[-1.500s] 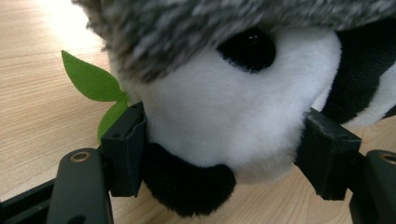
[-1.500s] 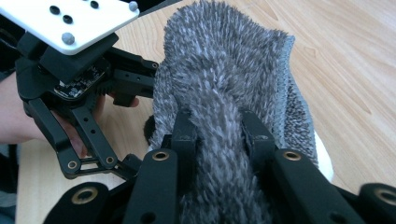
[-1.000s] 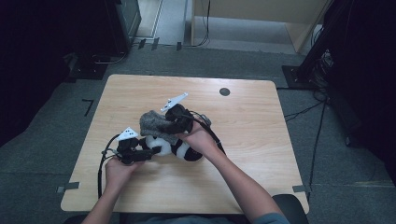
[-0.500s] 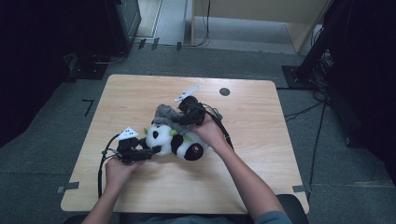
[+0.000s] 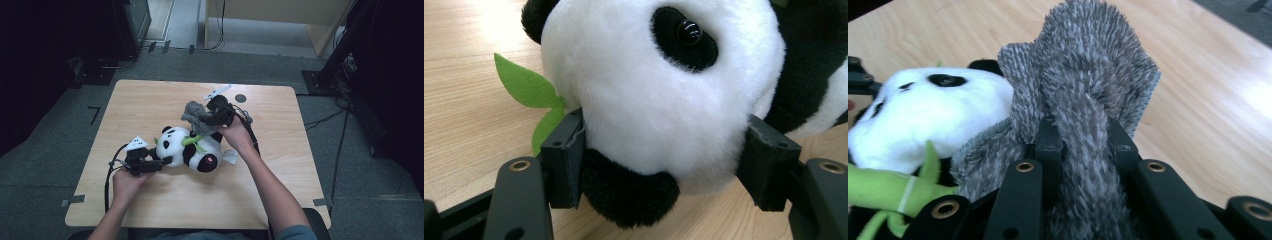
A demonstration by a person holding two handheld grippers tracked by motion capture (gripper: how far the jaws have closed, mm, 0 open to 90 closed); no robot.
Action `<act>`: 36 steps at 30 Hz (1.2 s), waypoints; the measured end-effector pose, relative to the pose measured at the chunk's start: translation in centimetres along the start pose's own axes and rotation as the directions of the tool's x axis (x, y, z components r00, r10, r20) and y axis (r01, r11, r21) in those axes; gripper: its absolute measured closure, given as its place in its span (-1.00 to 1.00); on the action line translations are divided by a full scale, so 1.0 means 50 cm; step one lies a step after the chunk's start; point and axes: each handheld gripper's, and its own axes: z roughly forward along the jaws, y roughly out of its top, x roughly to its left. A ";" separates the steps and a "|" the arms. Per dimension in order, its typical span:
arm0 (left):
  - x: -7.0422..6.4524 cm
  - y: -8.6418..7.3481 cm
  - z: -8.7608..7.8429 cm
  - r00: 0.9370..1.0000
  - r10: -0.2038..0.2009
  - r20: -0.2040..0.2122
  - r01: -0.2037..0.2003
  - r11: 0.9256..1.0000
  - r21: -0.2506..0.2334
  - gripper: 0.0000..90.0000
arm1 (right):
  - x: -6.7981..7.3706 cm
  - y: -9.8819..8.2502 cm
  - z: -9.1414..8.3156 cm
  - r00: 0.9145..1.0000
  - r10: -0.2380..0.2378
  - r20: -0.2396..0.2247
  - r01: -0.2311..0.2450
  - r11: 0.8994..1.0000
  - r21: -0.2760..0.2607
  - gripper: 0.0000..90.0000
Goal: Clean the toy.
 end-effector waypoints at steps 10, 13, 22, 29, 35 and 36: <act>0.000 -0.001 0.000 1.000 0.004 -0.001 -0.004 1.000 0.003 -0.31 | -0.004 0.020 -0.045 1.000 0.014 0.005 -0.014 0.998 -0.063 0.67; 0.001 -0.001 0.000 1.000 0.006 -0.002 -0.006 1.000 0.001 -0.31 | 0.013 0.036 -0.051 1.000 -0.006 -0.017 0.004 0.996 -0.088 0.67; 0.000 0.000 0.000 1.000 0.007 -0.004 -0.007 1.000 -0.004 -0.32 | 0.094 0.095 -0.040 0.991 -0.088 -0.105 0.075 0.990 -0.118 0.67; 0.000 0.000 0.000 1.000 0.010 -0.006 -0.010 1.000 -0.003 -0.33 | 0.152 0.107 0.006 0.972 -0.125 -0.197 0.107 0.989 -0.100 0.67; 0.000 0.000 -0.001 1.000 0.010 -0.007 -0.010 1.000 0.000 -0.33 | 0.181 0.085 0.055 0.963 -0.144 -0.227 0.139 0.990 -0.038 0.67; -0.001 0.000 -0.001 1.000 0.009 -0.006 -0.009 1.000 0.002 -0.33 | 0.182 0.078 0.063 0.963 -0.140 -0.231 0.139 0.990 -0.022 0.67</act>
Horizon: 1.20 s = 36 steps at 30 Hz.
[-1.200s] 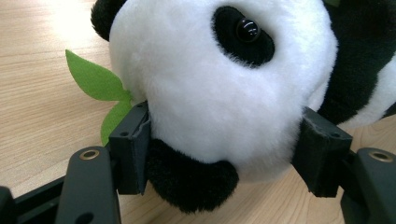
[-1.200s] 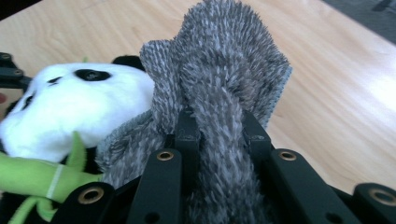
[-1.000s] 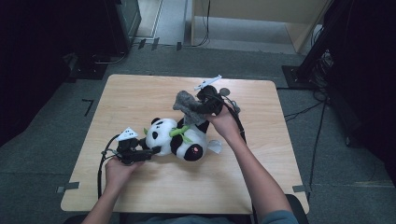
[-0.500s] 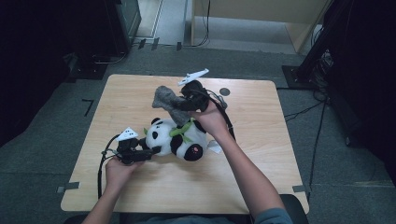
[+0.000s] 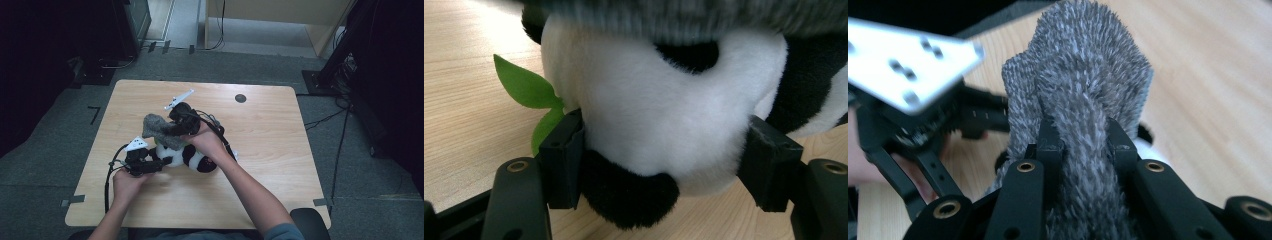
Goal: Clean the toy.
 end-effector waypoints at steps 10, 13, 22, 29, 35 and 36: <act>-0.001 0.003 0.000 1.000 0.001 -0.004 -0.001 1.000 0.010 -0.32 | -0.028 -0.034 0.003 0.998 0.058 -0.010 -0.058 0.998 -0.006 0.65; -0.001 0.003 0.000 1.000 -0.004 -0.003 0.004 1.000 0.008 -0.31 | -0.037 -0.039 -0.005 0.998 0.061 0.009 -0.061 0.998 -0.005 0.64; 0.000 0.003 0.001 1.000 -0.014 0.001 0.014 1.000 0.003 -0.29 | -0.094 -0.075 -0.034 0.988 0.105 0.110 -0.109 0.994 0.027 0.65; 0.000 0.004 0.001 1.000 -0.019 0.002 0.019 1.000 0.001 -0.28 | -0.128 -0.092 -0.054 0.980 0.129 0.149 -0.133 0.991 0.017 0.65; 0.000 0.003 0.001 1.000 -0.016 0.003 0.016 1.000 -0.002 -0.28 | -0.147 -0.094 -0.074 0.972 0.152 0.180 -0.157 0.988 0.009 0.66; 0.001 0.003 0.001 1.000 -0.015 0.003 0.015 1.000 -0.001 -0.28 | -0.149 -0.095 -0.077 0.970 0.170 0.175 -0.175 0.985 0.010 0.66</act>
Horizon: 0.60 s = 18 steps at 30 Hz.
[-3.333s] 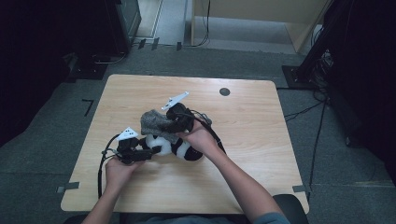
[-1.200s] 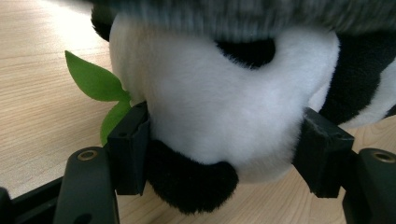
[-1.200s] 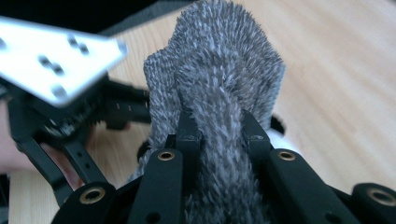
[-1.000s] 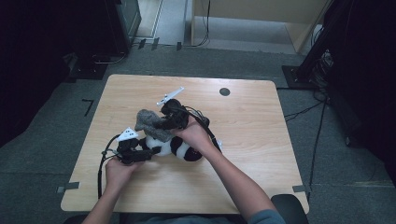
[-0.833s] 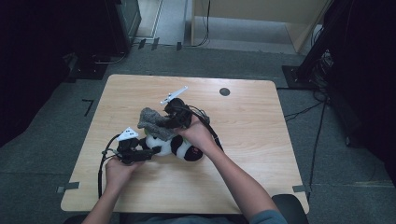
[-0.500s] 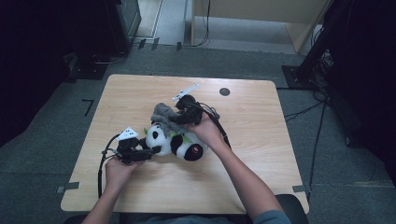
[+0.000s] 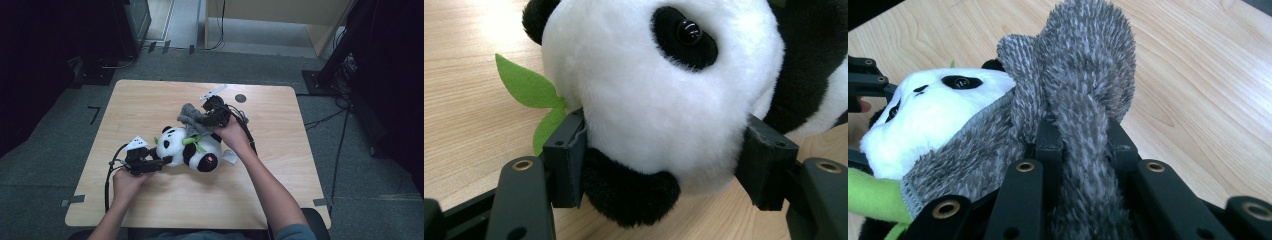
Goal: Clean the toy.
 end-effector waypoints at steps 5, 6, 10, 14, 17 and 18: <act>0.000 -0.001 0.000 1.000 0.001 -0.001 -0.001 1.000 0.000 -0.28 | -0.020 0.000 -0.011 0.999 0.016 0.038 -0.016 1.000 0.001 0.67; 0.000 -0.001 0.000 1.000 0.001 -0.001 -0.001 1.000 -0.001 -0.29 | -0.024 -0.001 -0.013 0.999 0.025 0.047 -0.025 1.000 0.004 0.68; 0.000 -0.001 0.000 1.000 0.002 0.000 -0.002 1.000 -0.001 -0.29 | -0.037 -0.004 -0.026 0.998 0.045 0.051 -0.045 0.999 -0.010 0.68; 0.000 -0.001 0.000 1.000 0.004 -0.001 -0.004 1.000 0.001 -0.29 | -0.027 0.006 -0.060 0.999 0.038 0.032 -0.035 0.995 -0.095 0.69; 0.000 -0.002 0.000 1.000 0.005 -0.001 -0.005 1.000 0.001 -0.29 | -0.018 0.018 -0.082 0.999 0.024 0.035 -0.020 0.993 -0.118 0.69; 0.000 -0.002 0.000 1.000 0.008 -0.001 -0.008 1.000 0.001 -0.29 | -0.017 0.022 -0.090 0.999 0.020 0.037 -0.015 0.992 -0.127 0.69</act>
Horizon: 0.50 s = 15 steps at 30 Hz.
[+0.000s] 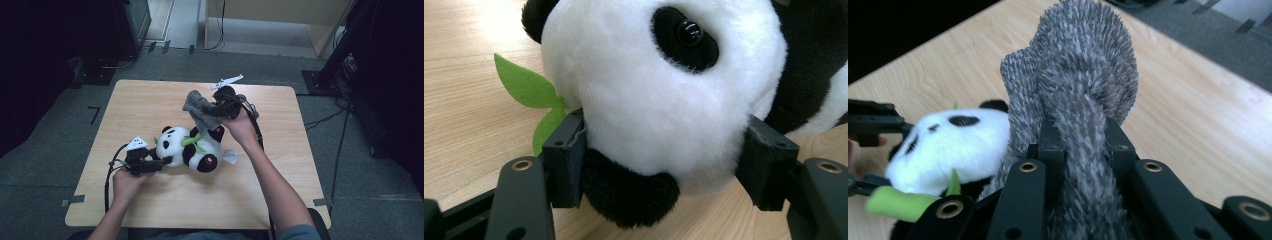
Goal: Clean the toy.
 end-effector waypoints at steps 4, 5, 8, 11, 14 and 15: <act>0.000 0.000 0.000 1.000 0.003 0.000 -0.003 1.000 -0.001 -0.29 | -0.001 0.011 -0.029 1.000 -0.002 -0.008 0.001 0.999 -0.042 0.69; 0.000 0.000 0.000 1.000 0.004 0.000 -0.004 1.000 0.000 -0.29 | -0.001 0.012 -0.037 1.000 0.002 -0.008 -0.003 0.999 -0.047 0.69; 0.000 0.000 0.000 1.000 0.003 -0.001 -0.003 1.000 0.000 -0.29 | 0.001 0.011 -0.058 1.000 -0.018 0.015 0.019 0.998 -0.060 0.68; 0.000 0.000 0.000 1.000 0.004 -0.001 -0.004 1.000 0.001 -0.29 | -0.005 0.002 -0.079 0.999 -0.022 0.036 0.025 0.997 -0.066 0.68; 0.000 0.000 0.000 1.000 0.003 -0.001 -0.003 1.000 0.001 -0.29 | -0.020 -0.016 -0.096 0.999 -0.010 0.050 0.013 0.998 -0.068 0.68; 0.000 0.000 0.000 1.000 0.000 0.000 0.000 1.000 0.000 -0.29 | -0.026 -0.023 -0.101 0.998 -0.013 0.056 0.017 0.998 -0.065 0.68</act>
